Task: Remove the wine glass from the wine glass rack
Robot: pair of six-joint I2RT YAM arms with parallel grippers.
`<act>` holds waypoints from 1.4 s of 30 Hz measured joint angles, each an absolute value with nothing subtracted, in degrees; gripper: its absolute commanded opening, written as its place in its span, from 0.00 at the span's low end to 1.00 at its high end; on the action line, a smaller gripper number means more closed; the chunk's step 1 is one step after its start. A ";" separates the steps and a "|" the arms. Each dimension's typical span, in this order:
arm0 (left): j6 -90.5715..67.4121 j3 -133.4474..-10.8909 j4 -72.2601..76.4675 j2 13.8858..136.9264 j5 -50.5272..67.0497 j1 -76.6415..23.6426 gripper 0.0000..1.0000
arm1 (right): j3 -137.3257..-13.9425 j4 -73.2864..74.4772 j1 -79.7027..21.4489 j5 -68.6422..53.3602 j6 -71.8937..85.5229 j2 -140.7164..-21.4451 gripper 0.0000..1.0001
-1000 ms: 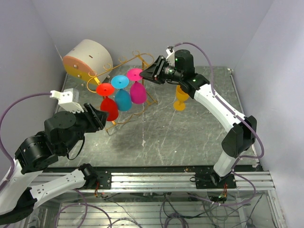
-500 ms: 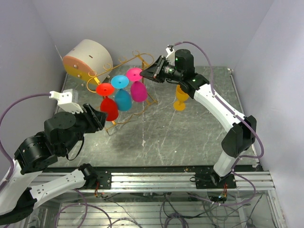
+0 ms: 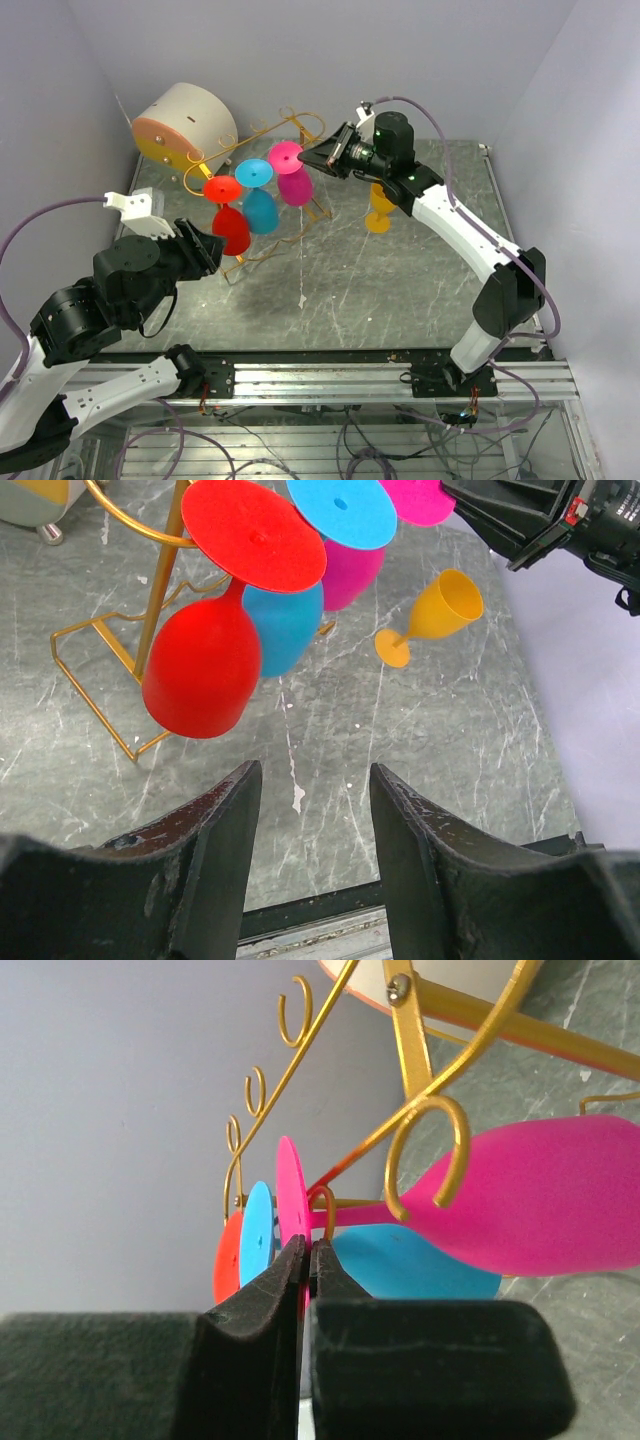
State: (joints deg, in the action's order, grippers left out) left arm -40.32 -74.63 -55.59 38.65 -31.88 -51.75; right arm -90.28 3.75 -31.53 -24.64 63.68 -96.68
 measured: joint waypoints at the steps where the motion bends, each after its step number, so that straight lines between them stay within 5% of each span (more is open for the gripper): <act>1: -40.36 -74.63 -55.59 38.65 -31.88 -51.75 0.58 | -89.34 3.22 -31.40 -24.64 64.49 -96.14 0.00; 31: -41.34 -74.61 -55.57 38.48 -31.79 -51.75 0.59 | -80.18 -3.90 -29.30 -32.12 71.22 -90.85 0.00; 42: -43.33 -74.63 -52.95 41.34 -28.01 -51.75 0.60 | -77.73 9.74 -29.34 -32.95 54.48 -77.54 0.00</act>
